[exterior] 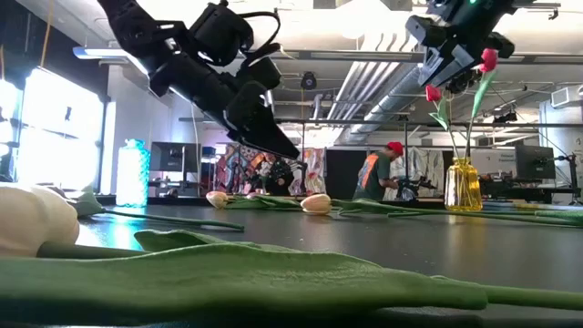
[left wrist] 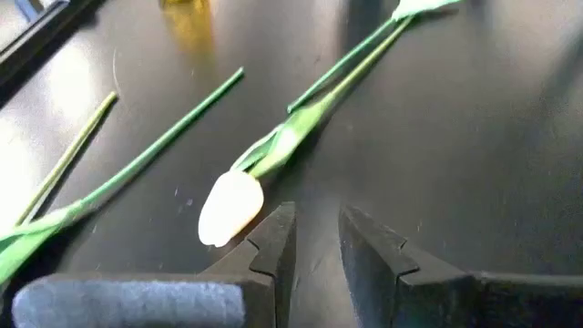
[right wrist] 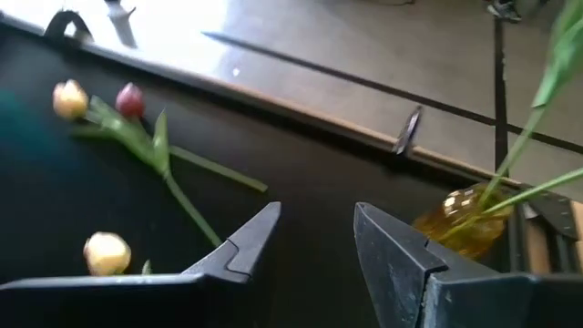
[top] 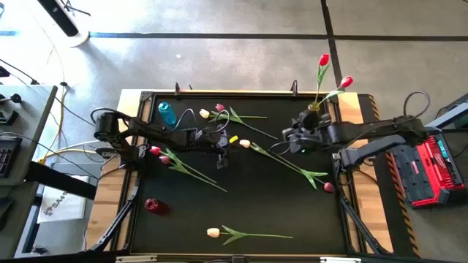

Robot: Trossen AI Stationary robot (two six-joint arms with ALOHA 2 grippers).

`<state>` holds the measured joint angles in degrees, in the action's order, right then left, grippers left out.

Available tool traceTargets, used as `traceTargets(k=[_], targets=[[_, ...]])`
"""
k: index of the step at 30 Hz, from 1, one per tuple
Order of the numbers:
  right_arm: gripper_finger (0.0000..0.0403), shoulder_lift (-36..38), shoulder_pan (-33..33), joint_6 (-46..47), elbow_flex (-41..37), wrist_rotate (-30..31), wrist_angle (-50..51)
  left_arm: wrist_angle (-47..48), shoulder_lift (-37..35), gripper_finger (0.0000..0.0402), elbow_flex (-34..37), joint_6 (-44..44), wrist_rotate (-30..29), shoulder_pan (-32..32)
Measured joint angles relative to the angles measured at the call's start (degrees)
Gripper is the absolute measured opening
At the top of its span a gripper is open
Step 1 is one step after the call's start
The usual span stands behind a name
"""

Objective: Sort flowers into vase by color
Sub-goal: Put the red tulip into the yellow vase

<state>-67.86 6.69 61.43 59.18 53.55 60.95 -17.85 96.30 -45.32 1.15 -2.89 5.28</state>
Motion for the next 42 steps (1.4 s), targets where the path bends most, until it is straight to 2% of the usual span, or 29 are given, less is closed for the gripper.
traceTargets(k=[6, 16, 20, 24, 30, 33, 36, 42], targets=[[0.0128, -6.4, 3.1, -0.7, 0.0, -3.0, -2.8, 10.1, -4.6, 0.0074, 0.0, -0.1, -3.4, 0.0], [0.0128, -14.4, 5.9, -10.5, 0.0, -9.0, -12.6, 31.6, -14.9, 0.0074, 0.0, -3.9, -8.0, -2.8], [0.0128, -17.6, 6.0, -15.0, 0.0, -11.7, -20.9, 39.2, -18.5, 0.0074, 0.0, -7.0, -11.4, -5.3], [0.0128, -22.9, 6.0, -20.3, 0.0, -16.3, -31.2, 49.0, -21.3, 0.007, 0.0, -9.6, -10.8, -8.1], [0.0128, -28.5, 5.8, -25.9, 0.0, -16.6, -41.4, 59.5, -22.9, 0.0058, 0.0, -15.8, -11.0, -11.2], [0.0128, -29.9, 5.2, -27.3, 0.0, -16.5, -45.9, 59.9, -22.9, 0.0064, 1.5, -17.4, -12.2, -11.9], [0.0128, -32.0, 4.8, -28.6, 0.0, -17.6, -52.1, 59.6, -22.9, 0.0079, 4.1, -18.6, -11.1, -11.8], [0.0128, -37.6, 4.9, -31.6, 0.0, -19.8, -63.3, 49.0, -22.6, 0.012, 10.8, -16.1, -11.0, -10.9]])
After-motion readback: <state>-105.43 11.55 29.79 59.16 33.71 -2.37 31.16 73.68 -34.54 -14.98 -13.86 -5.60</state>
